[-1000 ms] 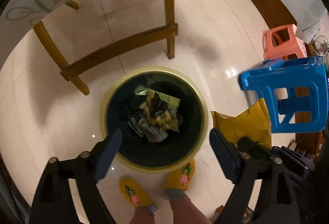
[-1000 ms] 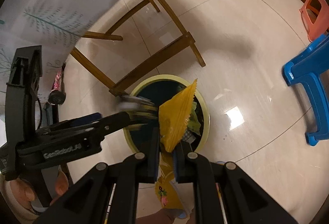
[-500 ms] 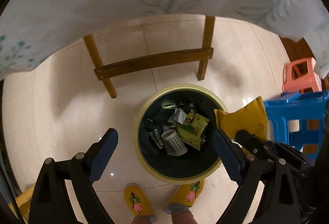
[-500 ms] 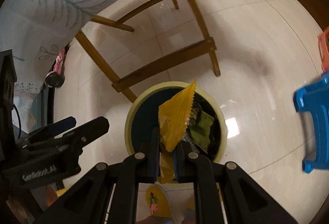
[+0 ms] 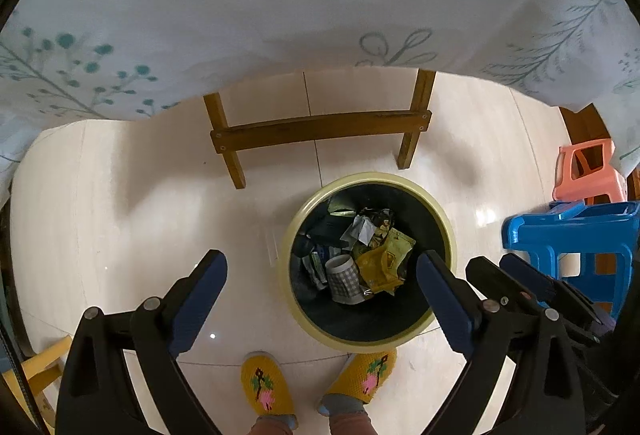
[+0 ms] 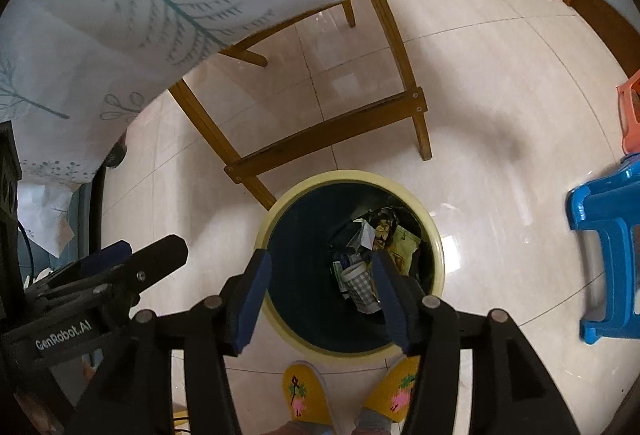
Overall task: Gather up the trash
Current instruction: 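Open both tools to drop the wrapper and chip bag into the bin, then raise both tools from the bin back over the table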
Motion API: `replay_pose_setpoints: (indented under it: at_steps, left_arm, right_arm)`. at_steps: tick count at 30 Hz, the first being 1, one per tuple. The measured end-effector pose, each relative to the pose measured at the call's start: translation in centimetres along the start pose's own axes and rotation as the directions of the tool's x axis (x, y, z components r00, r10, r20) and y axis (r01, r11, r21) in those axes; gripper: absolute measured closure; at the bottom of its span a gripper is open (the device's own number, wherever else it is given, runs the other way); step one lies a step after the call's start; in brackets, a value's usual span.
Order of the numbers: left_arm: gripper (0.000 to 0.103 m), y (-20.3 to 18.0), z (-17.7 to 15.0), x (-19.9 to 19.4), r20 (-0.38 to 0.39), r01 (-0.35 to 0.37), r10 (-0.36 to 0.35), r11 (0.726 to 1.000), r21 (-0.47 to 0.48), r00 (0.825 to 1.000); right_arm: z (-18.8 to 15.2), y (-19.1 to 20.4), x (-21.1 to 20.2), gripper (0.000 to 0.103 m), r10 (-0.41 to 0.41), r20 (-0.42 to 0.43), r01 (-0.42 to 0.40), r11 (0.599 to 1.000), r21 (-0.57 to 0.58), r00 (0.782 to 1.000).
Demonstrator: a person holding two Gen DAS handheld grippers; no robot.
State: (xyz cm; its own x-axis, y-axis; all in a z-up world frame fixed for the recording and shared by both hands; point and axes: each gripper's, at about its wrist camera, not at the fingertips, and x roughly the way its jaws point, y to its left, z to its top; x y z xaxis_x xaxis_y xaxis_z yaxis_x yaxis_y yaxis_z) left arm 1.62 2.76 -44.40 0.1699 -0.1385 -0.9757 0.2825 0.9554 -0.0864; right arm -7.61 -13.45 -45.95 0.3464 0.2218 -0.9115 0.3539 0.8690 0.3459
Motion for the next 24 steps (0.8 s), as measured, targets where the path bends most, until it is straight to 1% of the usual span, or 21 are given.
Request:
replay_pose_setpoints:
  at_steps: [3,7,12,17,24]
  left_arm:
    - [0.008,-0.1,0.1,-1.7,0.004,0.002,-0.002,1.000,0.001,1.000]
    - [0.008,-0.2,0.3,-5.3,0.003,0.012,-0.012,1.000,0.014,1.000]
    - [0.008,-0.8,0.6,-10.7,0.003,0.035,-0.035,0.998,0.055,0.999]
    - [0.008,-1.6,1.1,-16.7,0.007,0.065,-0.066,0.992,0.108,0.998]
    - [0.008,-2.6,3.0,-24.8,0.061,0.103,-0.114,0.983,0.154,0.992]
  right_arm:
    - [-0.1,0.2,-1.5,0.049,-0.006,0.010,0.005,1.000,0.008,1.000]
    - [-0.3,1.0,-4.6,0.049,-0.011,0.023,0.010,1.000,0.024,1.000]
    - [0.0,2.4,-9.8,0.049,-0.008,0.052,0.007,1.000,0.030,0.999]
    - [0.6,4.1,-15.9,0.049,0.007,0.101,-0.010,0.999,0.034,0.995]
    - [1.6,6.0,-23.5,0.049,0.024,0.177,-0.032,0.999,0.042,0.984]
